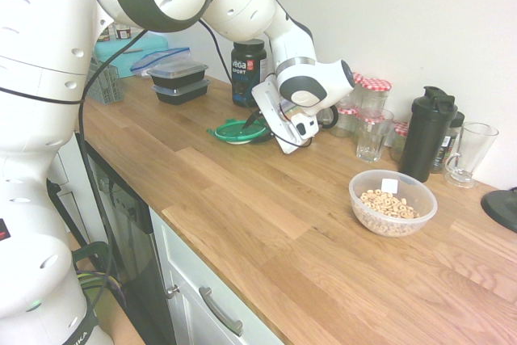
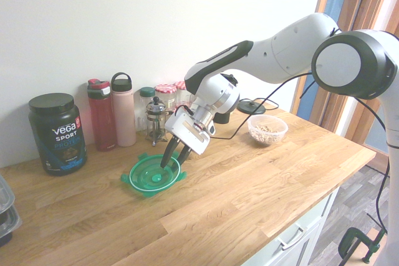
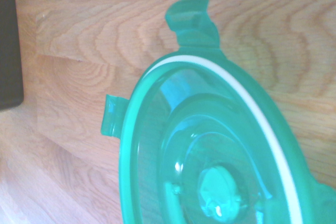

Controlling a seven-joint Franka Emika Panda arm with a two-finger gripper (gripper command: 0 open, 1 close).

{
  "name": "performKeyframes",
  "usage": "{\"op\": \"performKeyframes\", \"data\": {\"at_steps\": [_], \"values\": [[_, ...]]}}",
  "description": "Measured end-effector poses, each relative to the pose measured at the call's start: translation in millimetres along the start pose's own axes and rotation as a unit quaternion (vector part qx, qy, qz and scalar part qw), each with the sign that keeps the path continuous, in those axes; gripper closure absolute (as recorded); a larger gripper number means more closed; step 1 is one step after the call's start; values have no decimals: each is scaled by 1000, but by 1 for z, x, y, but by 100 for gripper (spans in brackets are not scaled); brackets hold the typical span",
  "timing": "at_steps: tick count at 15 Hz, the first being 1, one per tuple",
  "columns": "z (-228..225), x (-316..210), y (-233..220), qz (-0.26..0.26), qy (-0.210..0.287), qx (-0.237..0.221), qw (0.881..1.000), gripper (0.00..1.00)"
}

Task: Cover the lid of food container

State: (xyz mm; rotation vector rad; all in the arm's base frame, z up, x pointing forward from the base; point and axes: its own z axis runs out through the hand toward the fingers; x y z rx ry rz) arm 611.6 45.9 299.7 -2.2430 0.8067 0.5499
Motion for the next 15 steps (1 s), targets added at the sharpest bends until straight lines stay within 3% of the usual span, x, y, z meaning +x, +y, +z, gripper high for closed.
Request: {"op": "performKeyframes", "data": {"at_steps": [11,15], "values": [[-22,-10,-5,-18,18,-4,1000,100],[-83,-82,-33,-26,97,-96,990,100]]}}
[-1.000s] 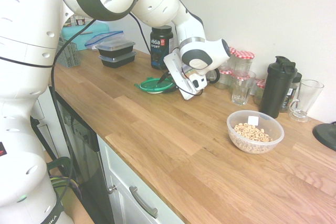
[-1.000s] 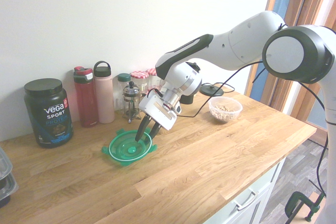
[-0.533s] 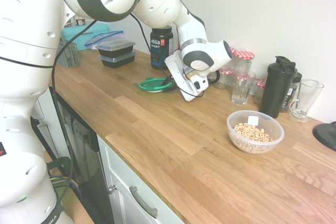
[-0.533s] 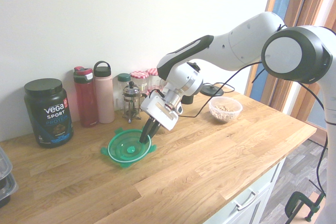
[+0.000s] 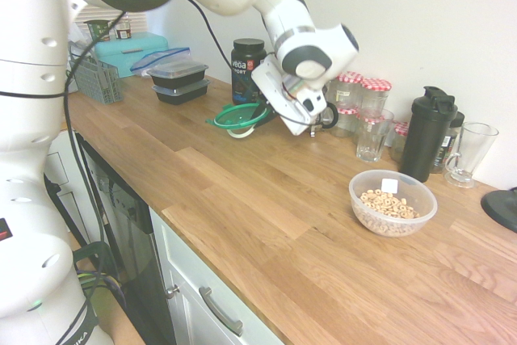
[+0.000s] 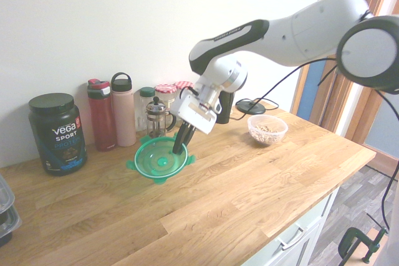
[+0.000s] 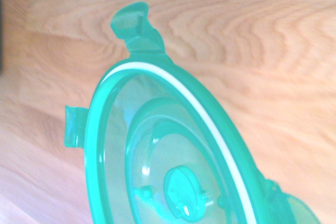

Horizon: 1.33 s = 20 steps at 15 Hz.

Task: Cover the lid of food container

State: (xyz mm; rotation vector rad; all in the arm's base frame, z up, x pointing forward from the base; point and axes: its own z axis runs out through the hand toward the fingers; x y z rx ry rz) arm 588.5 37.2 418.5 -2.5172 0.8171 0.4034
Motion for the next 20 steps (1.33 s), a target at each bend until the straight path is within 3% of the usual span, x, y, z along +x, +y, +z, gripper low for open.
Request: {"op": "performKeyframes", "data": {"at_steps": [4,6,9,13,16,20], "values": [[-79,-80,-1,8,108,-100,989,100],[-100,-109,-4,11,164,-146,976,100],[-108,-116,-7,15,240,-220,946,100],[-144,-103,2,30,335,-317,887,100],[-191,-89,22,60,399,-382,832,100],[-207,-59,42,110,462,-459,751,100]]}}
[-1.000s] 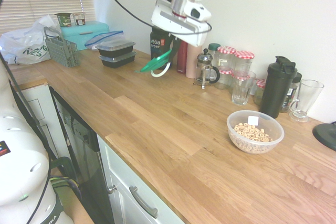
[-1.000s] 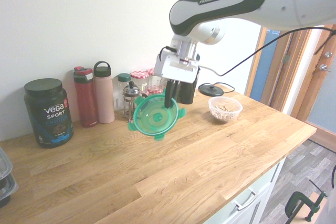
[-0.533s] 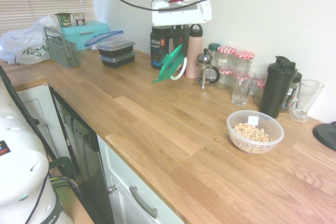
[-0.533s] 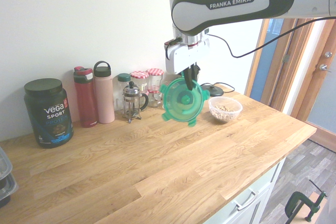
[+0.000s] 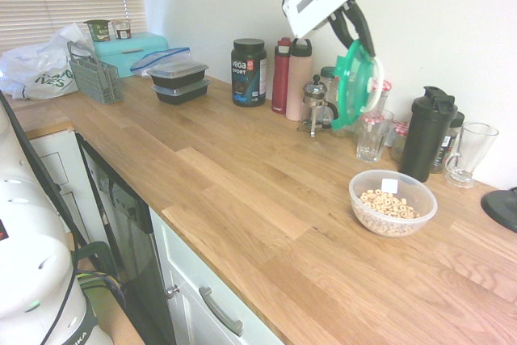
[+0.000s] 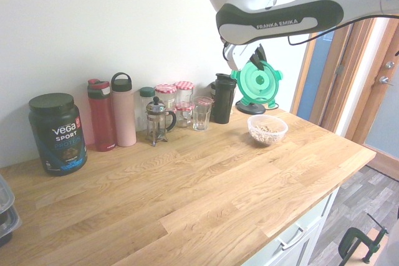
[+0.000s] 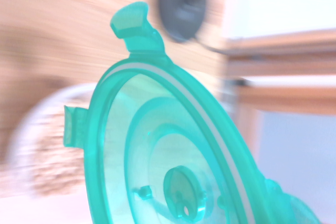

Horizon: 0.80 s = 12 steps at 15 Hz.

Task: Cover the lid of food container

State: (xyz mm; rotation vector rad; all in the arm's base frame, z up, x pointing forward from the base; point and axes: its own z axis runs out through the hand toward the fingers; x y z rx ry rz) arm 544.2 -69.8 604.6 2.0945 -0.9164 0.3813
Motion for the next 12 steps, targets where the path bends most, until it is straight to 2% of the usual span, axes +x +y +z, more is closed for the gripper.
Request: {"op": "performKeyframes", "data": {"at_steps": [4,6,9,10,12], "values": [[55,9,-27,37,45,-116,992,100],[82,6,-40,53,60,-177,981,100],[111,-3,-53,73,79,-268,957,100],[121,-9,-60,77,81,-292,950,100],[141,-16,-77,70,78,-310,945,100]]}}
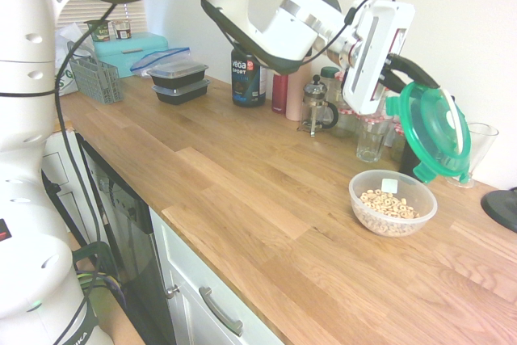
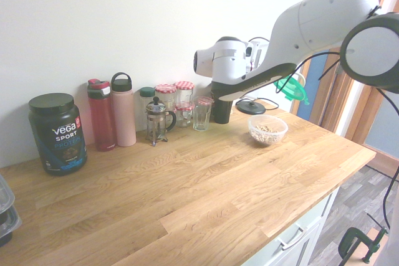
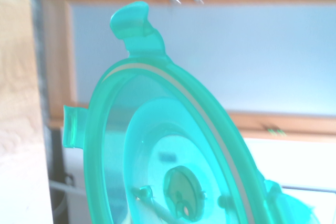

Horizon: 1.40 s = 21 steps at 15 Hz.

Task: Cover the lid of food container

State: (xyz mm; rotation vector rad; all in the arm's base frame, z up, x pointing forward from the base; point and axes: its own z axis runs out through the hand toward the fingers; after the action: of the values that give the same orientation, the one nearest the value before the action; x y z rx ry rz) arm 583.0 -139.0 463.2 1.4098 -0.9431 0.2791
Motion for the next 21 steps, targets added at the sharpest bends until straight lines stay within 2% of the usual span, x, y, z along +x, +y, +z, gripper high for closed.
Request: {"op": "performKeyframes", "data": {"at_steps": [10,21], "values": [[-4,-21,-49,-25,-13,-5,1000,100],[-14,-30,-64,-26,-13,2,1000,100]]}}
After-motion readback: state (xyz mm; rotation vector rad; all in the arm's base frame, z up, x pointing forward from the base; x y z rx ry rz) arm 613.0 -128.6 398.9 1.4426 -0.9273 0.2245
